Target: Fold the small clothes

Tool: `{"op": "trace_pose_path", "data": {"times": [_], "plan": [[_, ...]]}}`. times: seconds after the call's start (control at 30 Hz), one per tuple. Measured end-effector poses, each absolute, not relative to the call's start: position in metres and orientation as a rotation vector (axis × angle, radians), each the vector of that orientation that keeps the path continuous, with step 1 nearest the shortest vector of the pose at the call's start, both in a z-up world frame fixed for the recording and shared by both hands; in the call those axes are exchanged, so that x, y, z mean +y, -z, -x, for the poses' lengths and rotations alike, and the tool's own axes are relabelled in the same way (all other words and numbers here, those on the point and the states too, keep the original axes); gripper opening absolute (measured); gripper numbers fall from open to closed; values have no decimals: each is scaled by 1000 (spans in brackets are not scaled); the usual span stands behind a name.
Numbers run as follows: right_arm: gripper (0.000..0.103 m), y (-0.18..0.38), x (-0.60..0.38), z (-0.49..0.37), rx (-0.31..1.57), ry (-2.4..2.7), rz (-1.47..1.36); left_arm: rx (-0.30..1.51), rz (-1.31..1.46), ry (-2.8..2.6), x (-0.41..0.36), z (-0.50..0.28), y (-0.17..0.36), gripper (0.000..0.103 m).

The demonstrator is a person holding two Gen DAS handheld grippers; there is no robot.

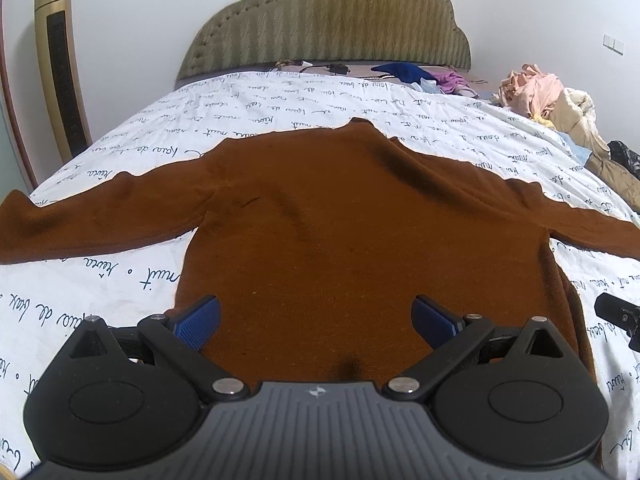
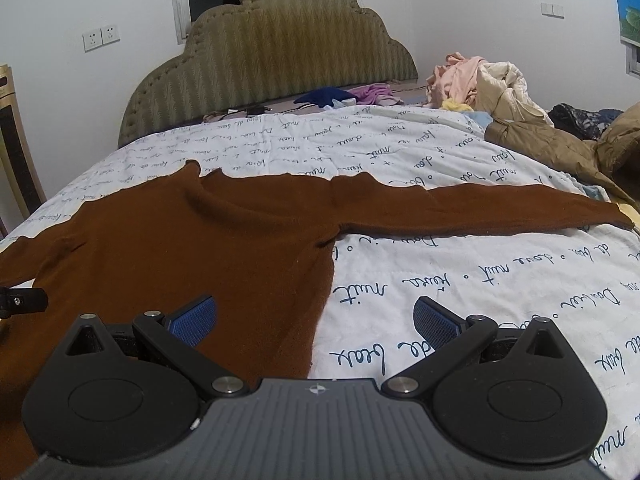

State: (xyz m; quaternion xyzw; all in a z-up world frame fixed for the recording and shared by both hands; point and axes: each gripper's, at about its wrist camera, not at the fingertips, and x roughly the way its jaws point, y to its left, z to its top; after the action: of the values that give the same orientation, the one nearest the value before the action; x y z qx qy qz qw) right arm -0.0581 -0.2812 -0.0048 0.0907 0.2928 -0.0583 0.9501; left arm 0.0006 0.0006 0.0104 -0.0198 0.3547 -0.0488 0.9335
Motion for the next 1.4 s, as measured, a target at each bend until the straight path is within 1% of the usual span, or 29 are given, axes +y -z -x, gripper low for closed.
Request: {"op": "trace_pose_path", "data": {"times": [0.7, 0.83, 0.97, 1.13, 1.23, 1.3, 1.4], "plan": [[103, 8, -290, 56, 607, 166, -146, 765, 4, 91, -2, -3, -2, 102], [102, 5, -330, 53, 569, 258, -255, 710, -8, 82, 2, 2, -4, 102], [101, 10, -397, 39, 571, 348, -386, 721, -31, 105, -8, -4, -3, 102], [100, 8, -467, 28, 577, 475, -441, 754, -57, 237, -59, -29, -12, 102], [94, 13, -513, 29, 554, 510, -540, 722, -136, 328, -115, -41, -21, 102], [89, 21, -544, 29, 528, 526, -631, 687, -185, 377, -154, -47, -23, 102], [87, 34, -589, 29, 492, 526, -773, 675, -234, 451, -213, -59, -19, 102]]}}
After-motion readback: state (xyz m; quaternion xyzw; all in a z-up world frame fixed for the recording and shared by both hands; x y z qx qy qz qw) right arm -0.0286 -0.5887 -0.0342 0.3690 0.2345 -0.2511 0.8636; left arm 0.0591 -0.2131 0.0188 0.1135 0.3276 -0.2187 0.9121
